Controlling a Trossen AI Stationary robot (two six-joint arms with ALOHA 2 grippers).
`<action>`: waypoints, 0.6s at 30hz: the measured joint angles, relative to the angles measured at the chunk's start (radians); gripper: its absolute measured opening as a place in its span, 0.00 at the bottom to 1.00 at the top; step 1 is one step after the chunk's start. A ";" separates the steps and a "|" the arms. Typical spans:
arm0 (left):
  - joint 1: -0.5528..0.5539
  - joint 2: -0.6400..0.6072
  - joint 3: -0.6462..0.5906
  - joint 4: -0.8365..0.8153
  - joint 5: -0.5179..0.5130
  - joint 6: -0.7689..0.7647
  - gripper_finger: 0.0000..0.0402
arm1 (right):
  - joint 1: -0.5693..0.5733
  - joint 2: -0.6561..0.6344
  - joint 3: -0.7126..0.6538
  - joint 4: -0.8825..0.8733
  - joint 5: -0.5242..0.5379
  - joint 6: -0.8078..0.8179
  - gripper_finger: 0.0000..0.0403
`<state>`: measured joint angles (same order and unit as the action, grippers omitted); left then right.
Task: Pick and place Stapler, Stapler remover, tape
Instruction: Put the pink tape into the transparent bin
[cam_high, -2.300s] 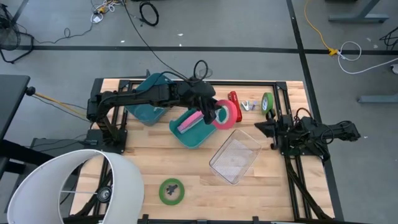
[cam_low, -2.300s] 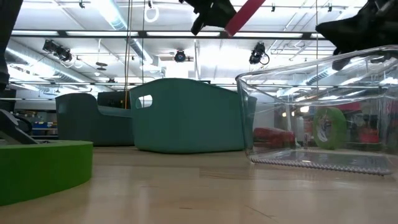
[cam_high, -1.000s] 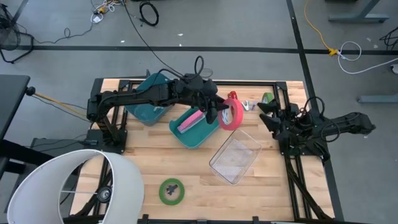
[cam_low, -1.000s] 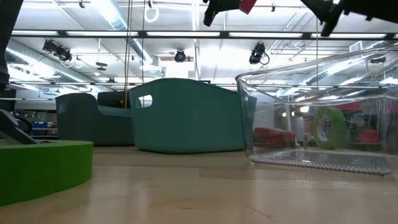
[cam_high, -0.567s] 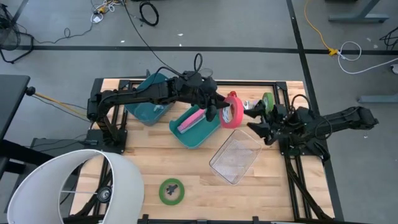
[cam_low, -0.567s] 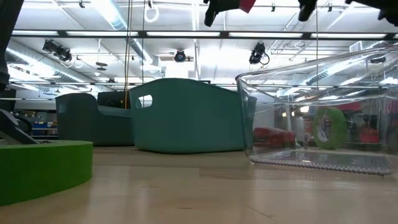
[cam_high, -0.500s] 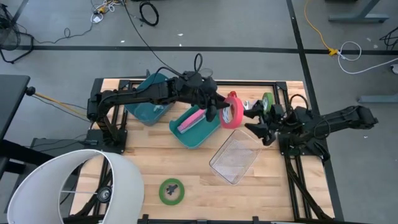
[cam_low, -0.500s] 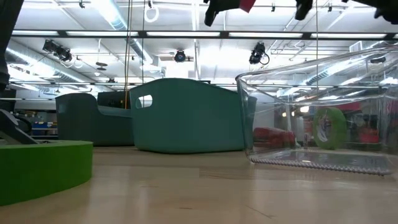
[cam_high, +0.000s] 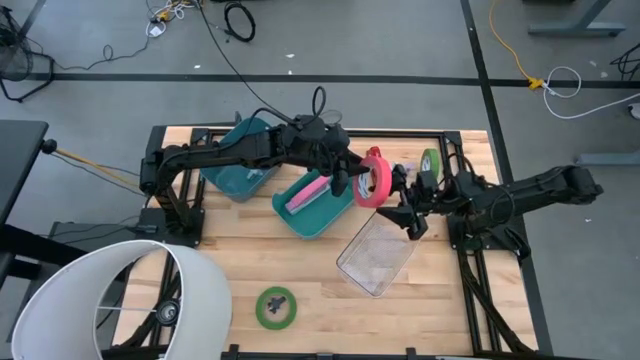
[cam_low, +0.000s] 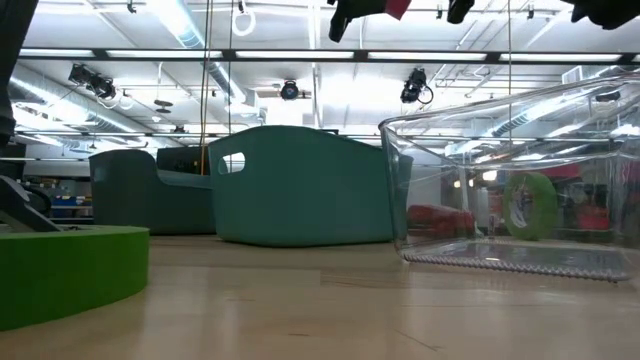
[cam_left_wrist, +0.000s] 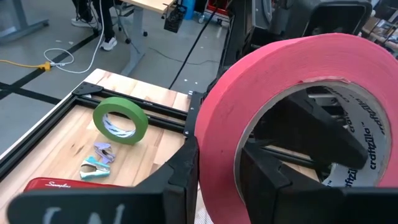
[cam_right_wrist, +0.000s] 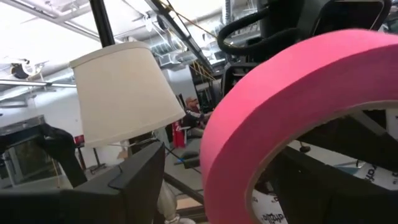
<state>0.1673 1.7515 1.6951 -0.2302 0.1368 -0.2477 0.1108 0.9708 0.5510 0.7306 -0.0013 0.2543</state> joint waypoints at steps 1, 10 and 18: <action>0.000 0.000 0.000 0.000 0.000 0.000 0.24 | 0.000 0.004 0.000 0.001 0.000 0.000 0.68; 0.000 0.000 0.000 0.000 0.000 0.000 0.24 | 0.000 0.011 0.000 0.003 -0.018 0.000 0.49; -0.001 0.000 0.000 0.000 0.003 0.000 0.25 | 0.000 0.011 0.000 0.003 -0.015 0.000 0.30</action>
<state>0.1665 1.7515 1.6951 -0.2298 0.1397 -0.2481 0.1108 0.9817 0.5510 0.7334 -0.0162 0.2539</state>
